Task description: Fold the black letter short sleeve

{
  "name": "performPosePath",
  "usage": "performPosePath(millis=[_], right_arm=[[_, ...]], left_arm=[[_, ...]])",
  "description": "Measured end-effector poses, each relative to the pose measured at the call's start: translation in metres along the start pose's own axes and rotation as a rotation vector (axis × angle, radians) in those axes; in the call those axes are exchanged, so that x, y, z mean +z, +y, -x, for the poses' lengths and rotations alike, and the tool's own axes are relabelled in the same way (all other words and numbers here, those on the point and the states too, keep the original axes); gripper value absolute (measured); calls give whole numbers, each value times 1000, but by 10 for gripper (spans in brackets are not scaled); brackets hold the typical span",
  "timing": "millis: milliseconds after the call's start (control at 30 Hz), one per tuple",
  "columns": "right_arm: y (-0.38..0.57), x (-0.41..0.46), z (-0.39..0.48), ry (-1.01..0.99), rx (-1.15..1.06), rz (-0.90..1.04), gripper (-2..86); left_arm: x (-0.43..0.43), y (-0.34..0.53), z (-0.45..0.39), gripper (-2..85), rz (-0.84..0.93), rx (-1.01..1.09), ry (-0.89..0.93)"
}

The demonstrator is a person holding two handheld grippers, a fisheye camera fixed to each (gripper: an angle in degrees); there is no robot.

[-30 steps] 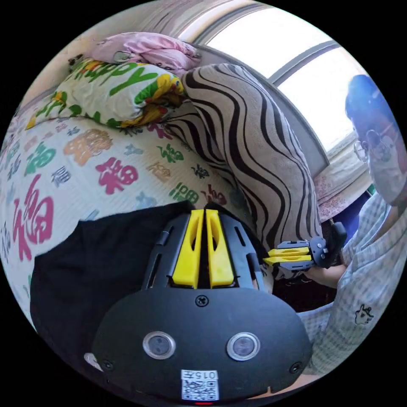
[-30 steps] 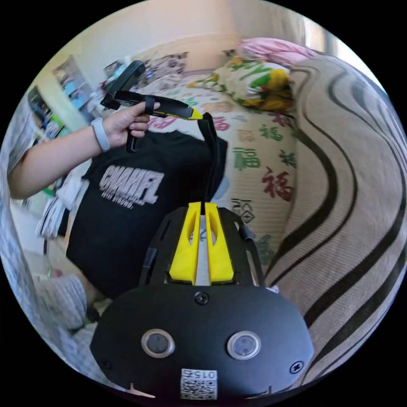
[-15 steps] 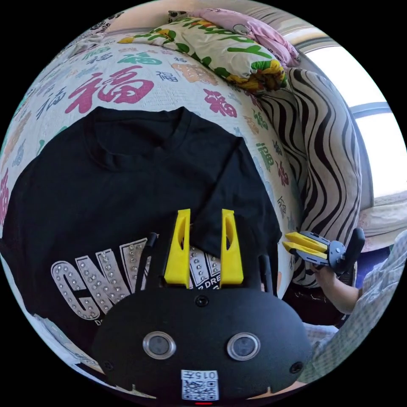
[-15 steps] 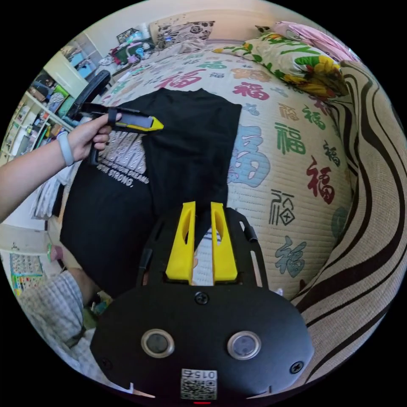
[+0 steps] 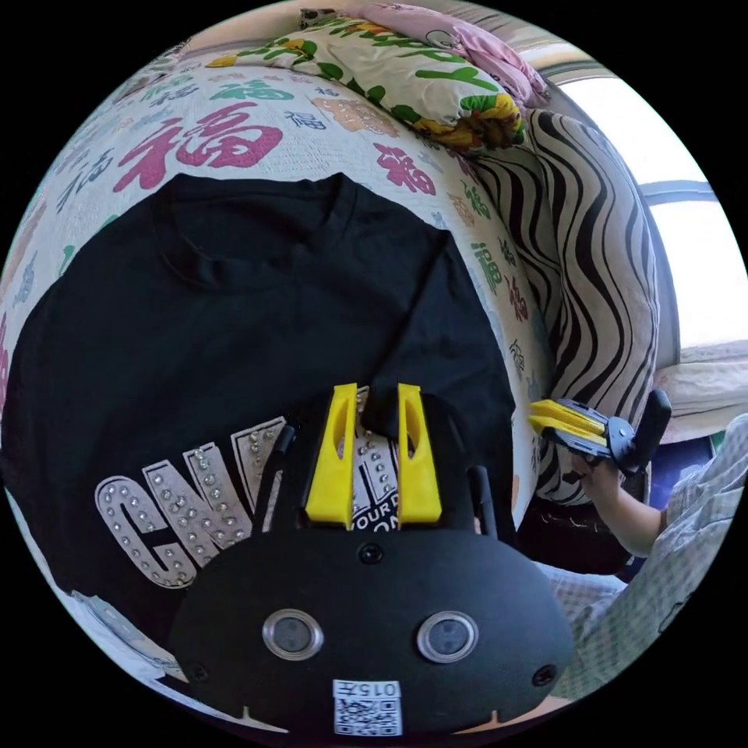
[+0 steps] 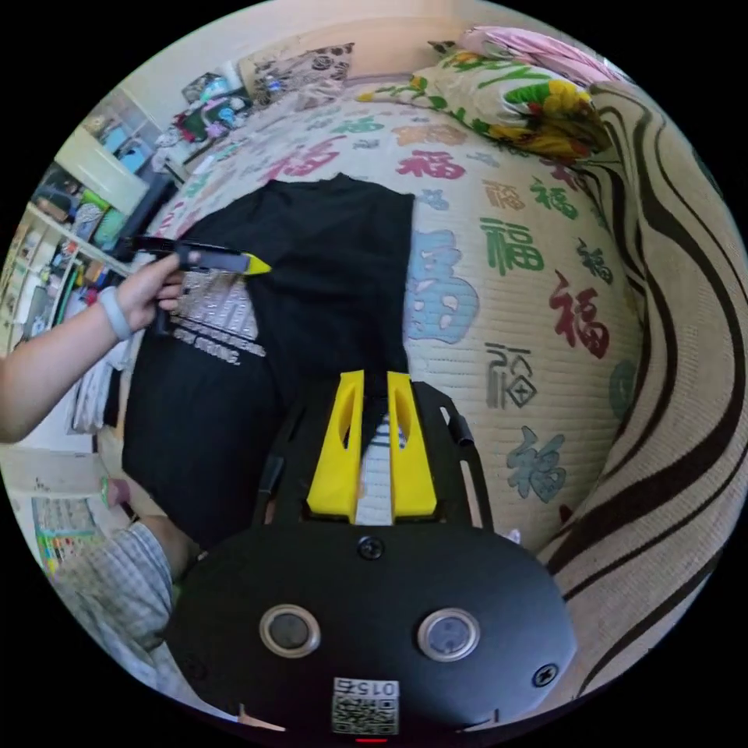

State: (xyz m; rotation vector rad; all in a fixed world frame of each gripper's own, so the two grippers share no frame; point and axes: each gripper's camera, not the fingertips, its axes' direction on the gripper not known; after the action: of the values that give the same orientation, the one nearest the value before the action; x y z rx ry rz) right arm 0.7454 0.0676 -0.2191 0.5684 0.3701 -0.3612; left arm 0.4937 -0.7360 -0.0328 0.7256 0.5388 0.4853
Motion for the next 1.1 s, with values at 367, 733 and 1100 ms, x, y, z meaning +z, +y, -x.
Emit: performPosePath(millis=[367,733,1100], right_arm=[[-33,49,21,-30,-178,135,14],[-60,32,-43,-106,-5,25,69],[-89,89,-114,-217,229,48,11]], left_arm=[[-55,25,2,-6,-34,34,-43],[-113,26,-18,77,-66,69,-114],[-85,-18,-31,26,1,55,-79]])
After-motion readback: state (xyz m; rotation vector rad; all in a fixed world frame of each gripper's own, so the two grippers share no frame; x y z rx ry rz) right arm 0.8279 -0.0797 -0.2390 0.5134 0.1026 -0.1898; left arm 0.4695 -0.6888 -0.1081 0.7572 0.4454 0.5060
